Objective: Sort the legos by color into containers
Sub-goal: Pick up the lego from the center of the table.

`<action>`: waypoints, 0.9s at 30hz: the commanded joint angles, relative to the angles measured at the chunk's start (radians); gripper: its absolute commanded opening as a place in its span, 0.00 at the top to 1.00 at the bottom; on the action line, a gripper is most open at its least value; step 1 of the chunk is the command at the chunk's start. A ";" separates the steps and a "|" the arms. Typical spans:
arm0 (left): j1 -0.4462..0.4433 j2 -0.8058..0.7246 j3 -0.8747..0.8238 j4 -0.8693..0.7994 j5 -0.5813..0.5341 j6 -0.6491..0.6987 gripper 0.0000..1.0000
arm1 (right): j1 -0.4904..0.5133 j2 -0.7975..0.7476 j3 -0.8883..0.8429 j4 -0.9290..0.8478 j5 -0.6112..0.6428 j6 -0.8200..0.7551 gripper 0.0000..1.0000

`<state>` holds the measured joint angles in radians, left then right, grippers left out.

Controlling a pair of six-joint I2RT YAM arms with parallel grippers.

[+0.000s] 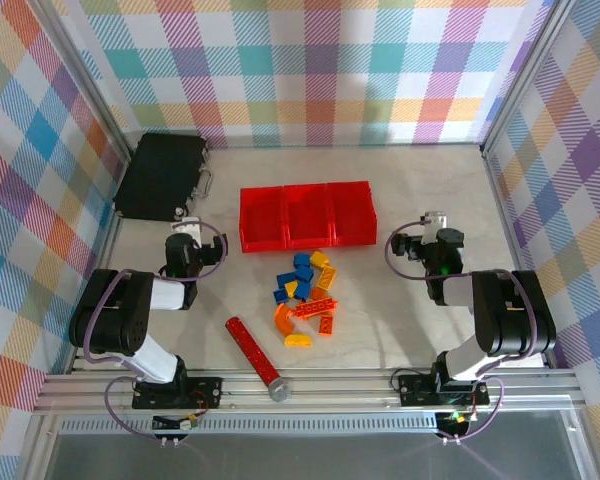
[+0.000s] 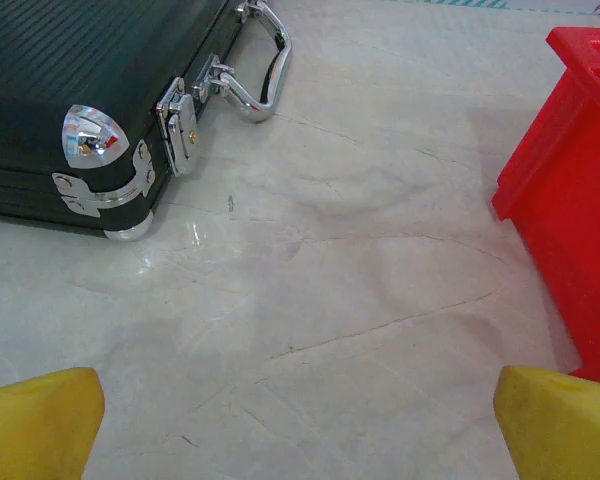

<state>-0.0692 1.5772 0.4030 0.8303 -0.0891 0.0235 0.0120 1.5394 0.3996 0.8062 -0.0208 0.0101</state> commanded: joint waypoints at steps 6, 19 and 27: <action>0.003 0.001 0.017 0.009 0.014 0.015 0.01 | -0.006 -0.004 0.018 0.011 -0.022 -0.010 0.01; 0.005 0.002 0.019 0.006 0.015 0.015 0.01 | -0.007 -0.004 0.019 0.009 -0.002 0.000 0.01; -0.041 -0.059 -0.001 -0.011 0.017 0.074 0.00 | 0.017 -0.045 0.026 -0.034 0.018 -0.029 0.01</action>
<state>-0.0795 1.5703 0.4026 0.8265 -0.0700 0.0463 0.0135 1.5372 0.4023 0.7952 -0.0189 0.0090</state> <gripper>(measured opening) 0.995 0.990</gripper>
